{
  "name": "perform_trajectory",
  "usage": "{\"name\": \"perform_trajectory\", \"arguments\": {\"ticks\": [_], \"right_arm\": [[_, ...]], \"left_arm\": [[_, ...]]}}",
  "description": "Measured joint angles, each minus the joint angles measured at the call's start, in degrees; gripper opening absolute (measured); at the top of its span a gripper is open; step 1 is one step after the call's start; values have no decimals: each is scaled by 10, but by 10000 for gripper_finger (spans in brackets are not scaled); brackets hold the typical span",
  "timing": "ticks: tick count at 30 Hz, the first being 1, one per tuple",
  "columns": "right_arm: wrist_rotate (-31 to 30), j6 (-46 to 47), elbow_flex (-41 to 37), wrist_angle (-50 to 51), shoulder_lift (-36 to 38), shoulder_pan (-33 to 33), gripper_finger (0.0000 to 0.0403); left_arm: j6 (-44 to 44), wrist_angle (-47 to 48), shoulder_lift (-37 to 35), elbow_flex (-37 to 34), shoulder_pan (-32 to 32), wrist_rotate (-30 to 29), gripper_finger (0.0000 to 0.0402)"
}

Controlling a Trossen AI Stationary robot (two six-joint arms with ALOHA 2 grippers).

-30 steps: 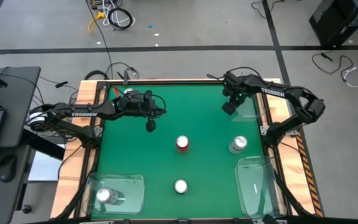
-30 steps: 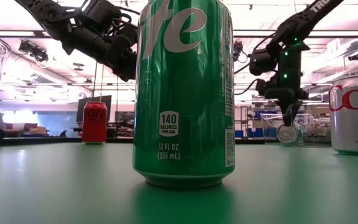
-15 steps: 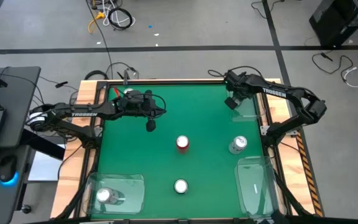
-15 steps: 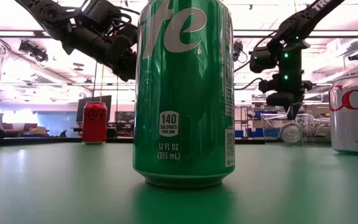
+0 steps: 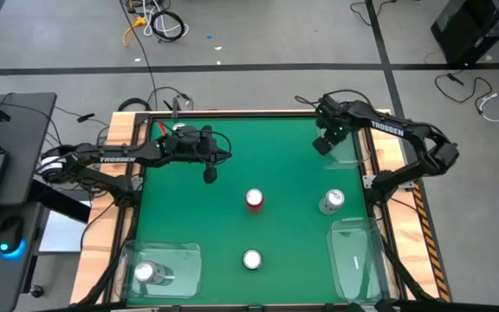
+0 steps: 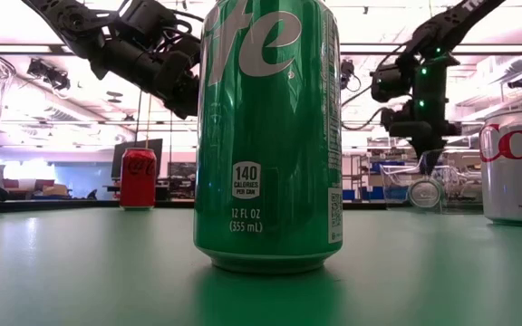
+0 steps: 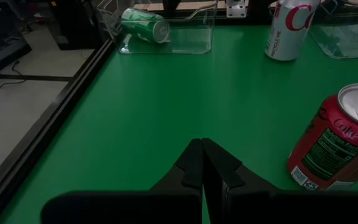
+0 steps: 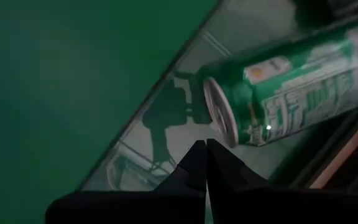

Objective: Sort soda cans
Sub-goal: Put the top green soda can into the top right transparent bin

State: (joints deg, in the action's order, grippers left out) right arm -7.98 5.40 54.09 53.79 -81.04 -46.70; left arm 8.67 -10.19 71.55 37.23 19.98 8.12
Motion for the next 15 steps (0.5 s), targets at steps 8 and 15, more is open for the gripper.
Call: {"name": "perform_trajectory", "arguments": {"ticks": [8, 15], "right_arm": [[-17, 6, -29, -42, -4, -1, 0], [-20, 6, -30, -48, -4, -16, 0]], "left_arm": [[0, 0, 0, 0, 0, 0, 2], [-1, -1, 0, 0, 0, -3, 2]]}}
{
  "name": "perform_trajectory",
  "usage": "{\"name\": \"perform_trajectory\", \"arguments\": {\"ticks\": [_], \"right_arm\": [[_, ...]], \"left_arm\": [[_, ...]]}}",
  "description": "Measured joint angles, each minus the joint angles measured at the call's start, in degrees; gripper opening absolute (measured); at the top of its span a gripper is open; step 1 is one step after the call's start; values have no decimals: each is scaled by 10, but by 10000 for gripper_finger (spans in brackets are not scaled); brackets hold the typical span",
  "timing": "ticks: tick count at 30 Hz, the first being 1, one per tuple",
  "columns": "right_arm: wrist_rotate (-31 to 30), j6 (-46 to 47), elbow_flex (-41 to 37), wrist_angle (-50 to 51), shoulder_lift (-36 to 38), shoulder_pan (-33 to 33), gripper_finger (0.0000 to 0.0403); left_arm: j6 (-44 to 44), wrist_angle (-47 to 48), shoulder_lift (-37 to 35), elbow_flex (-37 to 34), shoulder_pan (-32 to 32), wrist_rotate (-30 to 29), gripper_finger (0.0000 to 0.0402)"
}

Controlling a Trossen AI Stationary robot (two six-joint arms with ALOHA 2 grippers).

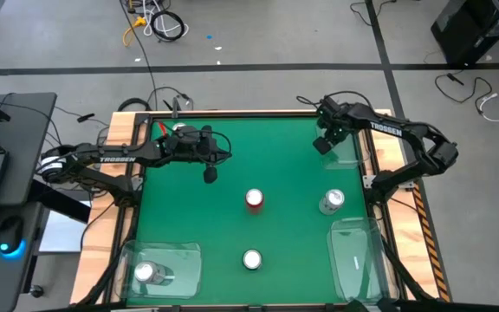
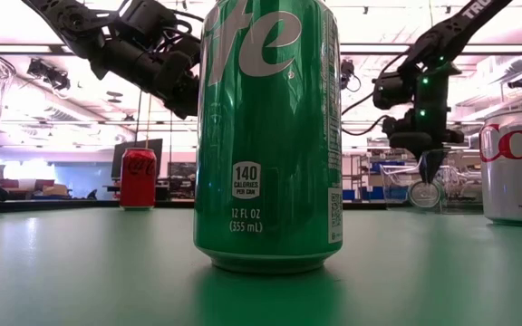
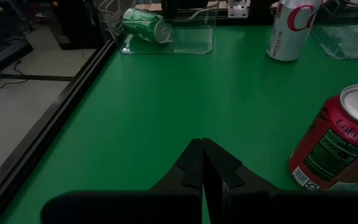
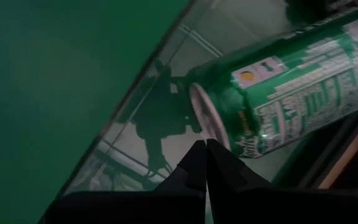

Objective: Sort soda cans
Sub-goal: Put the top green soda can into the top right transparent bin

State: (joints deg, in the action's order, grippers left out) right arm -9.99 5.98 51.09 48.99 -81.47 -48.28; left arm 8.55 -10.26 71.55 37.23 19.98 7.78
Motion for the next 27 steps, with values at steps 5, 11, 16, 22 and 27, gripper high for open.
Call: {"name": "perform_trajectory", "arguments": {"ticks": [5, 11, 16, 22, 27], "right_arm": [[-10, -1, 0, -3, 0, -6, 0], [-58, 4, 0, -3, 0, -4, 0], [-96, 15, 17, -22, 0, -1, 0], [-177, 9, 58, -5, 2, 8, 0], [-255, -7, 91, 40, 1, 2, 0]], "left_arm": [[-2, 0, 0, 0, 0, -4, 2], [-2, 0, 0, 0, 0, -4, 2], [-2, 0, 0, 0, 0, -4, 2], [-2, 4, 0, 0, 0, -4, 2], [-1, 12, 0, 0, 0, -7, 2]]}}
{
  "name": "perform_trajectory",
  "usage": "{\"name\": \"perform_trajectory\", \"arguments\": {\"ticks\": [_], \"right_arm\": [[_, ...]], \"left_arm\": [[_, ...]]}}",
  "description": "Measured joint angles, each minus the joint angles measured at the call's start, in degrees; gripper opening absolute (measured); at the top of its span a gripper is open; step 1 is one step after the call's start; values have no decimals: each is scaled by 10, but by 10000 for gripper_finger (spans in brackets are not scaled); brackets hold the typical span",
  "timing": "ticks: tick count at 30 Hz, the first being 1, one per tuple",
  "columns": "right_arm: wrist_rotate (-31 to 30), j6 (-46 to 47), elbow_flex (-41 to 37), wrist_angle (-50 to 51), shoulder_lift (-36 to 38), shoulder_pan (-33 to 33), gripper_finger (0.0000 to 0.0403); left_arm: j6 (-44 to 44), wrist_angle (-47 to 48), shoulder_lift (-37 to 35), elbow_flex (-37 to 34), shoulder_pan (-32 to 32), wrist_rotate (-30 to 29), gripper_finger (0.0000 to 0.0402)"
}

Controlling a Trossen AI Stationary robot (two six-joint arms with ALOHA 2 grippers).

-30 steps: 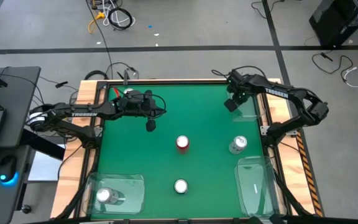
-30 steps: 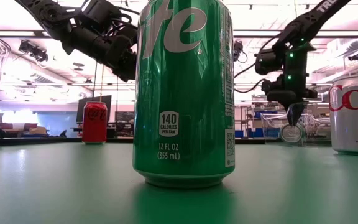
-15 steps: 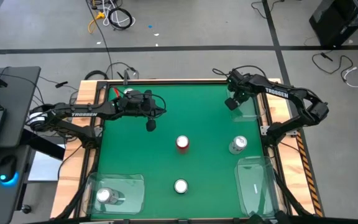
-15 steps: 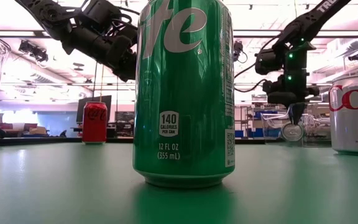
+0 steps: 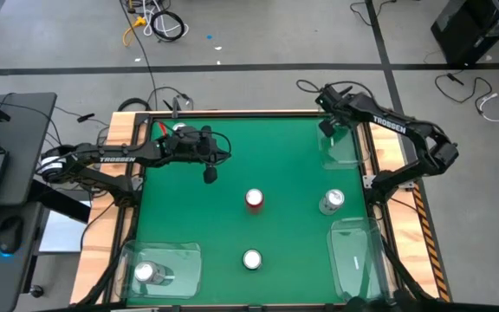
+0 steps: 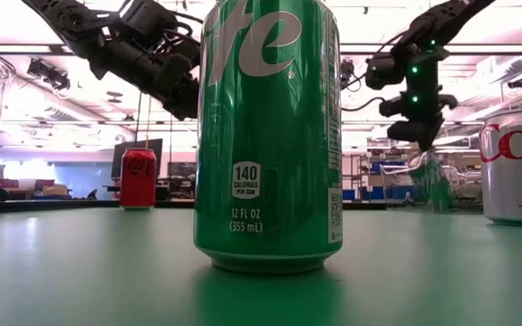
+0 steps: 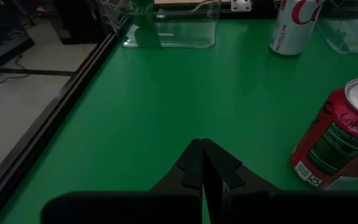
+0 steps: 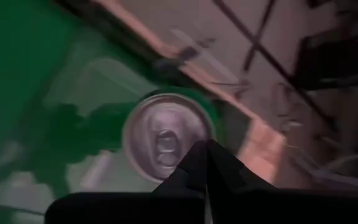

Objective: Sort soda cans
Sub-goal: Put the top green soda can into the top right transparent bin

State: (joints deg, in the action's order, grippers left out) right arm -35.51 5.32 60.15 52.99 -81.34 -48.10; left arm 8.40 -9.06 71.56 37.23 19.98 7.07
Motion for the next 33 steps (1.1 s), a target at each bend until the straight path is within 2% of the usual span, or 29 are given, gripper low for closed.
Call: {"name": "perform_trajectory", "arguments": {"ticks": [3, 9, 11, 15, 16, 22, 27, 33], "right_arm": [[-21, 1, 9, 28, 0, -10, 0], [-12, 5, 9, 46, 0, -20, 0], [25, 4, 9, 45, 0, -18, 0], [213, 2, 8, 14, 0, -6, 0], [239, 3, 8, 3, -1, -1, 0], [253, 32, -24, -31, -1, 10, 0], [306, 55, -56, -48, -2, 14, 0], [302, 77, -78, -57, -2, 23, 0]], "left_arm": [[1, 0, 0, 0, 0, -1, 2], [2, -2, 0, 0, 0, -2, 2], [2, -2, 0, 0, 0, -2, 2], [2, -1, 0, 0, 0, -2, 2], [2, -1, 0, 0, 0, -2, 2], [3, 0, 0, 0, 0, -2, 2], [3, 3, 0, 0, 0, -2, 2], [3, 2, 0, 0, 0, -3, 2]]}}
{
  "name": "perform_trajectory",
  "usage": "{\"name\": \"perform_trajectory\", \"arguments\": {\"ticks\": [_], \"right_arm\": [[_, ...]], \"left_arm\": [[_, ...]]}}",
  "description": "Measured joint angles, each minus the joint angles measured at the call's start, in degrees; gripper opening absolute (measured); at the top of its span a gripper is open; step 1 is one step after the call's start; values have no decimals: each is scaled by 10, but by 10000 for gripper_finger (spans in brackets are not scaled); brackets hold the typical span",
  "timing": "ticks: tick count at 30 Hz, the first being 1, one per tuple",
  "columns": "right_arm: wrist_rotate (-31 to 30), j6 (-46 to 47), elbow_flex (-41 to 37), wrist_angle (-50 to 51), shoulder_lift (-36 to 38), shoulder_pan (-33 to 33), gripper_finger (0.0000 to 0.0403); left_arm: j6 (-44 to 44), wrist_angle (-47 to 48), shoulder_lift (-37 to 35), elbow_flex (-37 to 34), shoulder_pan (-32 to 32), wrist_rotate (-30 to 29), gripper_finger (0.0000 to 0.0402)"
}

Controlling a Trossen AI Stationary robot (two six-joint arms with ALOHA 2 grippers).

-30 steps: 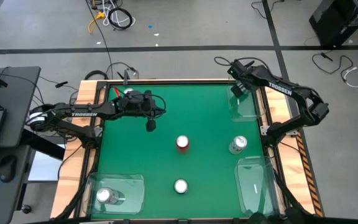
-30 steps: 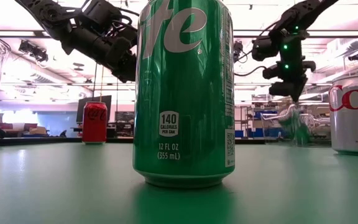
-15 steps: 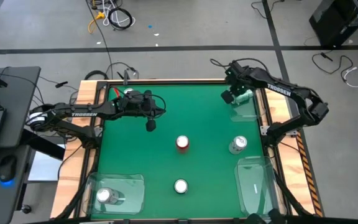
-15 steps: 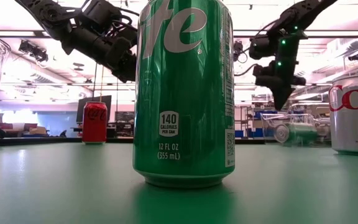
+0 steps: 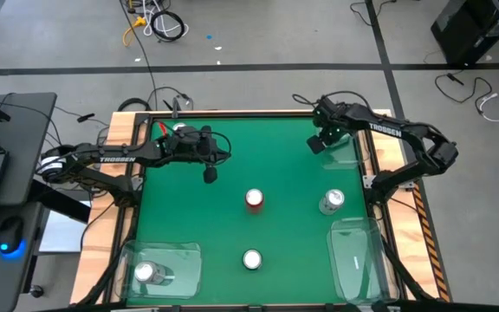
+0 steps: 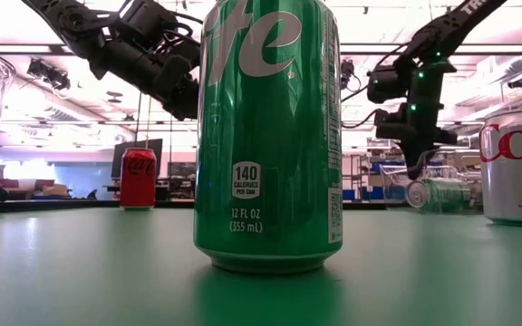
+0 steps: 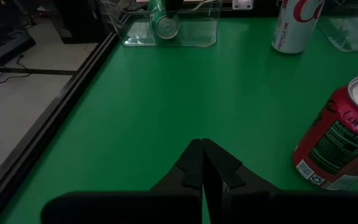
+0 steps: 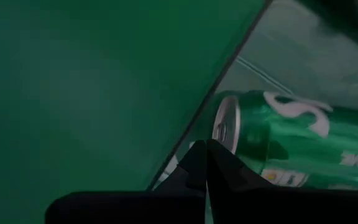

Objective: Sort soda cans
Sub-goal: Put the top green soda can into the top right transparent bin

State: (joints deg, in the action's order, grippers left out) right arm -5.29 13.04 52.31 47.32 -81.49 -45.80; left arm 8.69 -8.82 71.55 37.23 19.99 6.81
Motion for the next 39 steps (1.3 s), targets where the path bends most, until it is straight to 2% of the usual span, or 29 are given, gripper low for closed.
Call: {"name": "perform_trajectory", "arguments": {"ticks": [11, 18, 26, 32, 39], "right_arm": [[-77, 5, -19, -2, 0, -4, 0], [-186, 5, 1, 65, 0, -4, 0], [-268, 4, 35, 108, 2, -9, 0], [-331, 3, 48, 73, 3, -21, 0], [-345, 19, 47, 31, 1, -26, 0]], "left_arm": [[-1, -3, 0, 0, 0, 0, 2], [-3, -3, 0, 0, 0, 0, 2], [-3, -5, 0, 0, 0, -2, 2], [-2, -5, 0, 0, 0, -2, 2], [-1, -5, 0, 0, 0, -2, 2]]}}
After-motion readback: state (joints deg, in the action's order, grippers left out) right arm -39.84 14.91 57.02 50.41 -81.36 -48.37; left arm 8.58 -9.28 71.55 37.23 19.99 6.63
